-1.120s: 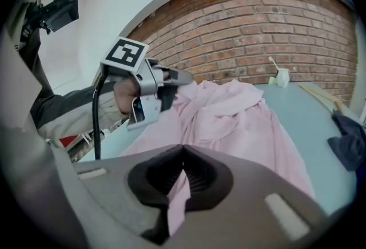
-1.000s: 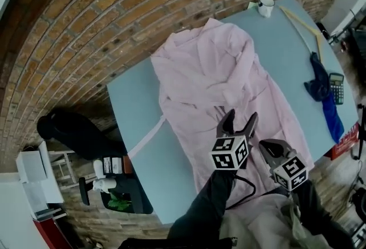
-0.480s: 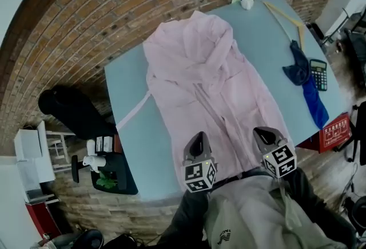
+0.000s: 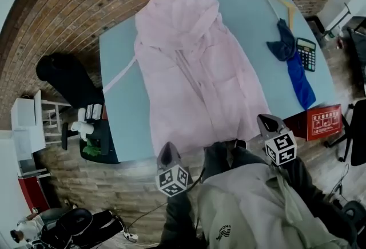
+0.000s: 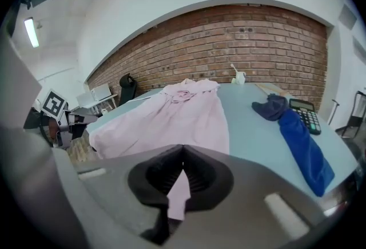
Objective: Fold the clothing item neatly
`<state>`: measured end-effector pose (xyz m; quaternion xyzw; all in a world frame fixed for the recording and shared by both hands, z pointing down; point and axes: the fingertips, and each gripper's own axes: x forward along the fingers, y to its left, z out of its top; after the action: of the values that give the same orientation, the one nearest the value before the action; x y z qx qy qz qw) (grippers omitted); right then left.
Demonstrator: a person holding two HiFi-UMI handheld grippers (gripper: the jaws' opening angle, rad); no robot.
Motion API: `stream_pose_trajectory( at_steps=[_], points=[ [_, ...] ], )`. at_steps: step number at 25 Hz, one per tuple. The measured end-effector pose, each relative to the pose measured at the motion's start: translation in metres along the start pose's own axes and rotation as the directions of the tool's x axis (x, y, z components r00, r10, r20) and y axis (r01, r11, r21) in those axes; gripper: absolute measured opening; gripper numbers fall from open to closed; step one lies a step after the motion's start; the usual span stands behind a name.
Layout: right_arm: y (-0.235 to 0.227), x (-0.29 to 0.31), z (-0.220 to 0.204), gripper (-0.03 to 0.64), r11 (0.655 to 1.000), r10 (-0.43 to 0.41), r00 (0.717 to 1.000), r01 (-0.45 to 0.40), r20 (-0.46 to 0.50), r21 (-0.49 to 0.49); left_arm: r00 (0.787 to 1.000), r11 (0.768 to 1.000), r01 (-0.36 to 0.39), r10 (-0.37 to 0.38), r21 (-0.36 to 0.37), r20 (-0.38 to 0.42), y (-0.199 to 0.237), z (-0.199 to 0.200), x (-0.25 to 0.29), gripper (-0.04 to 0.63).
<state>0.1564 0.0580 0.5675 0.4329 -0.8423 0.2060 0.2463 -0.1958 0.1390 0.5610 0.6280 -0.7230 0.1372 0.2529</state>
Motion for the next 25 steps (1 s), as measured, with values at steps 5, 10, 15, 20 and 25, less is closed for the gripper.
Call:
stream_pose_trajectory(
  at_steps=[5,10,15,20,25],
  points=[
    [-0.022,-0.024,-0.039,0.002,0.996,-0.073,0.997,0.074,-0.017,0.056,0.996,0.996,-0.093,0.093,-0.015,-0.001,0.040,-0.025,-0.026,0.008],
    [-0.039,-0.031,-0.066,0.034,0.973,-0.184,0.982,0.189,-0.045,0.134,0.992,0.991,-0.126,0.125,-0.039,-0.033,0.072,-0.039,-0.020,0.016],
    [-0.057,-0.013,-0.083,0.187,0.967,-0.246,0.964,0.252,-0.104,0.049,0.995,0.996,-0.085,0.084,-0.026,-0.054,0.082,-0.051,-0.005,0.245],
    [-0.066,0.000,-0.095,0.235,0.974,-0.211,0.965,0.221,-0.156,0.053,0.989,1.000,-0.020,0.023,0.024,-0.148,0.079,-0.081,0.010,0.388],
    [-0.065,0.012,-0.086,0.235,0.978,-0.187,0.972,0.198,-0.145,0.071,0.992,0.998,-0.063,0.066,0.027,-0.103,0.087,-0.080,0.013,0.361]
  ],
)
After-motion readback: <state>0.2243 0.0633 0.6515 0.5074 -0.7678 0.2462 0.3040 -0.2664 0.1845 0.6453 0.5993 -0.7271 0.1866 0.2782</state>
